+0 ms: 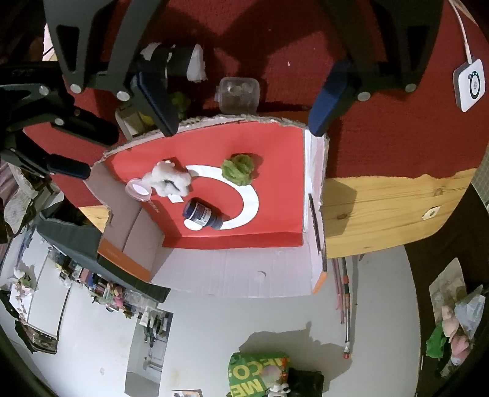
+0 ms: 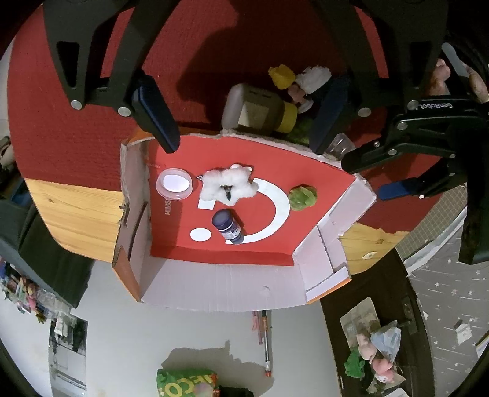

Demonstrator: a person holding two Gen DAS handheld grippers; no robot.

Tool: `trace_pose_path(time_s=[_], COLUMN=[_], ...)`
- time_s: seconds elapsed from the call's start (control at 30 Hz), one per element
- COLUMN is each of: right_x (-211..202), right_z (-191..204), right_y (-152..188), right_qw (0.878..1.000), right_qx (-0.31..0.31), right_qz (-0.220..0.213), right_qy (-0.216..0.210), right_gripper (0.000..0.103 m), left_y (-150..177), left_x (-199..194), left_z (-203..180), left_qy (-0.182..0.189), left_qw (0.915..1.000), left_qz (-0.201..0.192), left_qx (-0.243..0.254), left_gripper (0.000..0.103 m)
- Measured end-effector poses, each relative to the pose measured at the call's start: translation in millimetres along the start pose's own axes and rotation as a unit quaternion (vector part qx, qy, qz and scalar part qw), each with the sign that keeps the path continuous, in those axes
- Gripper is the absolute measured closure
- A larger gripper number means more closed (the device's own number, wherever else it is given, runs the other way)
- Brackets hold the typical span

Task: Organize objects
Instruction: 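Withdraw both grippers from the box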

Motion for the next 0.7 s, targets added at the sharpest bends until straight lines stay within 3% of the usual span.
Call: trace_pose_path(time_s=[0.37,0.7], right_x=[-14,-21], right_z=[2,5], right_y=[8,17], right_qw=[1.0,1.0], right_qx=[0.005,0.01], right_qz=[-0.012,-0.015], right_qy=[0.0,0.0], right_gripper=[0.005,0.004], left_y=[7,15], left_x=[-9,-14], left_z=[0,1], left_qy=[0.002,-0.004], left_qw=[1.0,0.9999], left_qz=[-0.008,-0.006], left_qx=[-0.003,-0.008], left_gripper=[0.002,0.0])
Point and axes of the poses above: each gripper's, at about its wrist camera, not at the fingertips, and x roughly the way its jaws point, z to its left, y to its underside, the point moved 4 cm from there along x, roughly the way its jaws point, and after that the axes turned 1 degree about -y, right-handed, at the moved point
